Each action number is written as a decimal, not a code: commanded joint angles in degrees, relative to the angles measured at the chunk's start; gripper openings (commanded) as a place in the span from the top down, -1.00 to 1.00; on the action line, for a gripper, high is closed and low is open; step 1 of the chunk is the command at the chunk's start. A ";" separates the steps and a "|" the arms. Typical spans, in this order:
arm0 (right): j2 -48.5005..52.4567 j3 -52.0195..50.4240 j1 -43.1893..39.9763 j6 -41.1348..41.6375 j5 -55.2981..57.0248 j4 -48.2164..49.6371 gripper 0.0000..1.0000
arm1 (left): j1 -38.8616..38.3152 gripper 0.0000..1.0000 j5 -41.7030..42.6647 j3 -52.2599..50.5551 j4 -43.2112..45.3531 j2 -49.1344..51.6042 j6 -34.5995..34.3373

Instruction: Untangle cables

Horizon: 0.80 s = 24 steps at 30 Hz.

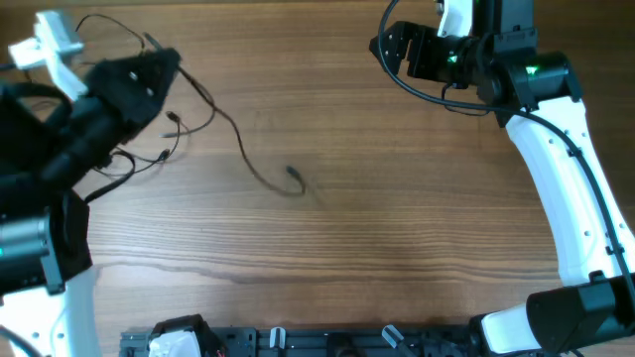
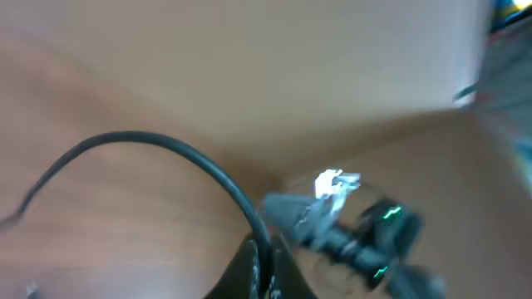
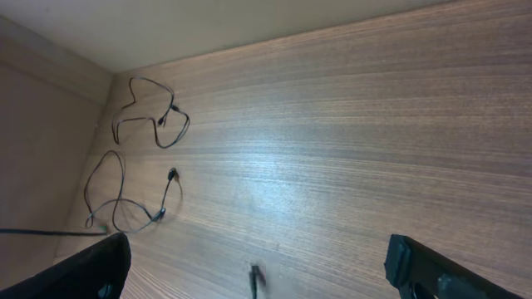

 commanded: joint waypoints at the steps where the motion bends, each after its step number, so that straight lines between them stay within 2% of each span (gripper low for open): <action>1: 0.39 0.15 0.09 -0.20 0.63 0.13 -0.99 | -0.11 0.92 1.51 0.02 -8.87 3.91 19.89; 5: 0.39 0.15 0.09 -0.17 0.63 0.68 -0.99 | -0.11 0.92 1.46 0.02 -16.20 8.07 30.53; 14: 0.39 0.15 0.11 -0.17 0.61 0.00 -0.99 | 5.42 0.92 -2.19 0.02 -16.76 9.64 31.67; 15: 0.39 0.15 0.11 -0.15 0.63 0.09 -0.99 | 5.29 0.92 -2.12 0.02 -16.94 9.66 33.62; 17: 0.39 0.15 0.11 0.00 0.61 0.46 -0.99 | 3.56 0.92 -1.75 0.02 -19.12 9.75 43.80; 21: 0.39 0.15 0.11 0.02 0.59 0.61 -0.99 | -0.76 0.92 1.14 0.02 -24.96 10.47 57.09; 24: 0.39 0.15 0.11 0.07 0.57 0.57 -1.00 | -4.52 0.92 3.41 0.02 -27.78 11.98 63.19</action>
